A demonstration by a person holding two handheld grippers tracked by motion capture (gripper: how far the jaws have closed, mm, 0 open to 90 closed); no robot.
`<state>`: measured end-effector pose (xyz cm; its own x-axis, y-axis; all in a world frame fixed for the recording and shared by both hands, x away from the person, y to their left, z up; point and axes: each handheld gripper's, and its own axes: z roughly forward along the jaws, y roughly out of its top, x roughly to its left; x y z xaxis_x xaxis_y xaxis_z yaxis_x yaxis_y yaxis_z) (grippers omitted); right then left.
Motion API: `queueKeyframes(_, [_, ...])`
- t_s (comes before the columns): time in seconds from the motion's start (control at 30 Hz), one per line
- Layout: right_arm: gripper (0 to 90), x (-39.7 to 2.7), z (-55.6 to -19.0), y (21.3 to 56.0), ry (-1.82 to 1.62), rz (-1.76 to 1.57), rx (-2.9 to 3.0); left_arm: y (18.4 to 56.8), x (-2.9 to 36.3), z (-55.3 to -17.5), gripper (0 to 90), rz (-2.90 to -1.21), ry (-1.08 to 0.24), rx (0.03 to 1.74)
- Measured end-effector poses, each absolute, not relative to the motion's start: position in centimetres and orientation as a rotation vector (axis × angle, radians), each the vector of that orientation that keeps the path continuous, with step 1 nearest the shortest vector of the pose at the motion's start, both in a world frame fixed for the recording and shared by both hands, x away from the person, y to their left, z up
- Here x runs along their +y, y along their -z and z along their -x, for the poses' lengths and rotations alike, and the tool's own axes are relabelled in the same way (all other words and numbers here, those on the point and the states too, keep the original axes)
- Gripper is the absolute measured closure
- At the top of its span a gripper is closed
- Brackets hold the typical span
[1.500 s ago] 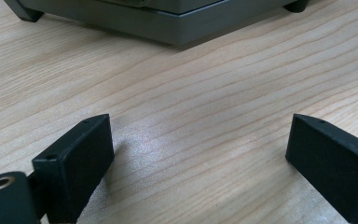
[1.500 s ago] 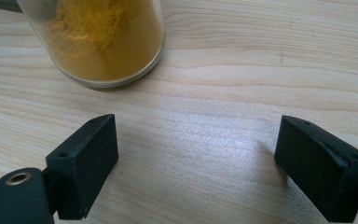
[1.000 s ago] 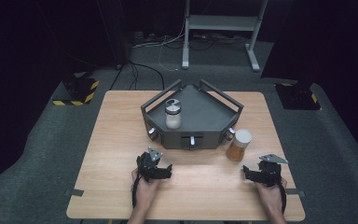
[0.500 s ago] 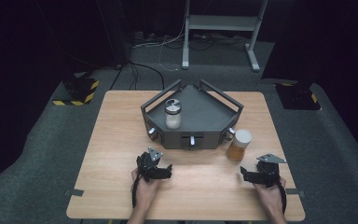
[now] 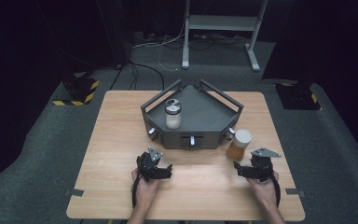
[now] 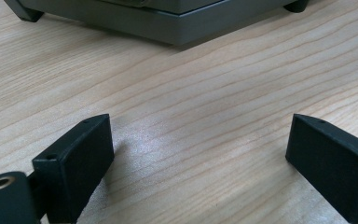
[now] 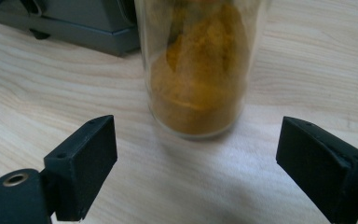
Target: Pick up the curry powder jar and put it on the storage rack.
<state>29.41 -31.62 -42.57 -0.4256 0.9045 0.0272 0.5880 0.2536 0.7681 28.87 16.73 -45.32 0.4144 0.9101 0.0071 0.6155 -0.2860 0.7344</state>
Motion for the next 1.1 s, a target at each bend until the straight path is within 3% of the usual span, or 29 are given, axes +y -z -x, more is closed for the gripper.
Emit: queueKeyframes(1.1, [27.1,-30.8,-32.7,40.6,-1.123,-1.326,2.047,45.3,16.7,-28.9,7.6,-2.012,-0.572,1.290])
